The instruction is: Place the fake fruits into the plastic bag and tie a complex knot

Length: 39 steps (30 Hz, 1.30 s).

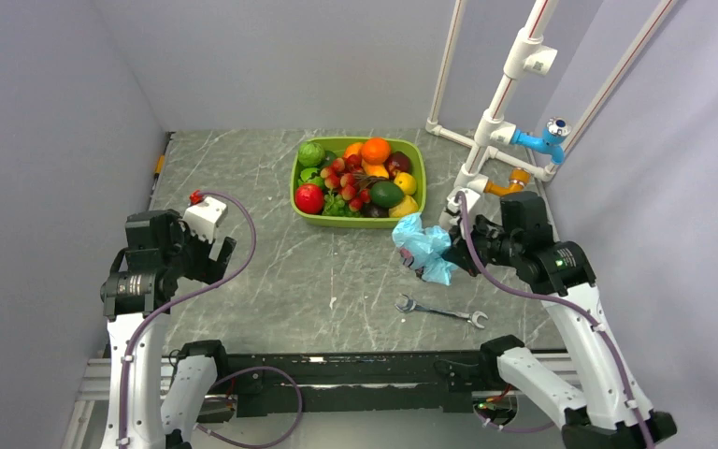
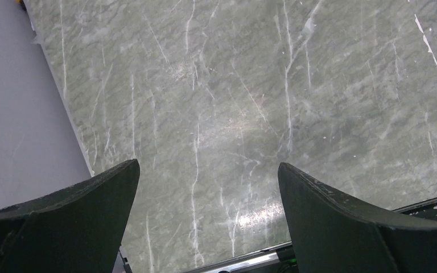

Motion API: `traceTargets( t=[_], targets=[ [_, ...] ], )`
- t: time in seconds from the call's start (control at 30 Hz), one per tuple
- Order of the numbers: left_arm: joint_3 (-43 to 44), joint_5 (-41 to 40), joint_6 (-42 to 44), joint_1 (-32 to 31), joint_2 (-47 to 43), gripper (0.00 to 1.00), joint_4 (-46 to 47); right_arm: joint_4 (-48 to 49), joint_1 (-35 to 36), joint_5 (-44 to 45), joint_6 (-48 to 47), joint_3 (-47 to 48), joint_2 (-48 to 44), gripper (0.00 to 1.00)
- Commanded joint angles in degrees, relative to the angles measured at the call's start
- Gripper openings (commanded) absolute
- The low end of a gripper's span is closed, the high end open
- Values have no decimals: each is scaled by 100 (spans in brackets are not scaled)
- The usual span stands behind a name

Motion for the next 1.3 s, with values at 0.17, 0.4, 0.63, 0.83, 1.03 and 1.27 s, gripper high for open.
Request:
traceTargets(
  t=[0.17, 0.4, 0.63, 0.83, 1.03, 1.27],
  targets=[
    [463, 848, 243, -13, 284, 99, -404, 359, 2333, 1347, 649, 917, 1023, 0],
    [938, 1488, -90, -13, 453, 99, -545, 903, 4035, 2222, 656, 1496, 2266, 0],
    [2079, 2221, -272, 20, 619, 99, -1235, 1935, 4358, 1954, 772, 2750, 3589, 0],
    [2950, 2127, -1160, 295, 923, 99, -1348, 3519, 4130, 1537, 152, 2423, 3894, 0],
    [2826, 2984, -2314, 1152, 1362, 99, -853, 4971, 3883, 1369, -578, 1263, 3456, 0],
    [3847, 3580, -1055, 1171, 2795, 99, -1557, 6139, 3900, 1588, -1162, 479, 3424, 0]
  ],
)
